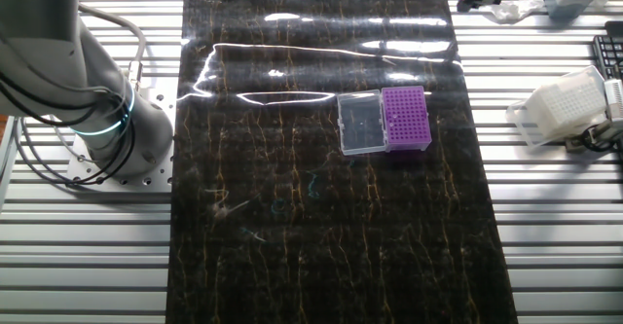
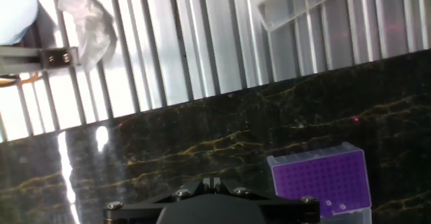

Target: Insert a small pipette tip into the holder for small pipette tips

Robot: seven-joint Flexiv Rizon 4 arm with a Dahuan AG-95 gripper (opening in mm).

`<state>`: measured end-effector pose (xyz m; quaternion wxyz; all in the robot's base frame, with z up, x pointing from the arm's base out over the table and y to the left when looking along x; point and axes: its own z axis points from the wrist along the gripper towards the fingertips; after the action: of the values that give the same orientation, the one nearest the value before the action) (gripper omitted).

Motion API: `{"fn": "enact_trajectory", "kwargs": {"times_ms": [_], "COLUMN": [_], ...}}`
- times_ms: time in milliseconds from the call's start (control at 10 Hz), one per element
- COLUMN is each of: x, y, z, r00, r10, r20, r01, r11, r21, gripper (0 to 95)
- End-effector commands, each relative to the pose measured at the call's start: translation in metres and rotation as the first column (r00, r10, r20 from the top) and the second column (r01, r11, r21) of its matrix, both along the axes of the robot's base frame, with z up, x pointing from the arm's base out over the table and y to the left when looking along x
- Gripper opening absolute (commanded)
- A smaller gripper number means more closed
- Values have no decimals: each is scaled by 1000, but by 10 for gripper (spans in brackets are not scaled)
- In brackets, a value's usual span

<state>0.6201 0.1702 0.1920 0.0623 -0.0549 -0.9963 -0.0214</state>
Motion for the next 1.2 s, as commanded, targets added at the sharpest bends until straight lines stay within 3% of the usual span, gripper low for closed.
{"fn": "enact_trajectory", "kwargs": {"times_ms": [100,300,600,1000,1200], "x": [-3,-11,-21,-50,-61], "y": [2,28,52,47,44], "z": [1,0,-3,-22,-29], "r00": [1000,999,999,995,993], "r10": [21,31,24,72,88], "r20": [15,22,31,73,80], "r01": [-21,-30,-23,-70,-86], "r11": [1000,999,999,997,996], "r21": [-18,-43,-34,-31,-32], "gripper": [0,0,0,0,0]}}
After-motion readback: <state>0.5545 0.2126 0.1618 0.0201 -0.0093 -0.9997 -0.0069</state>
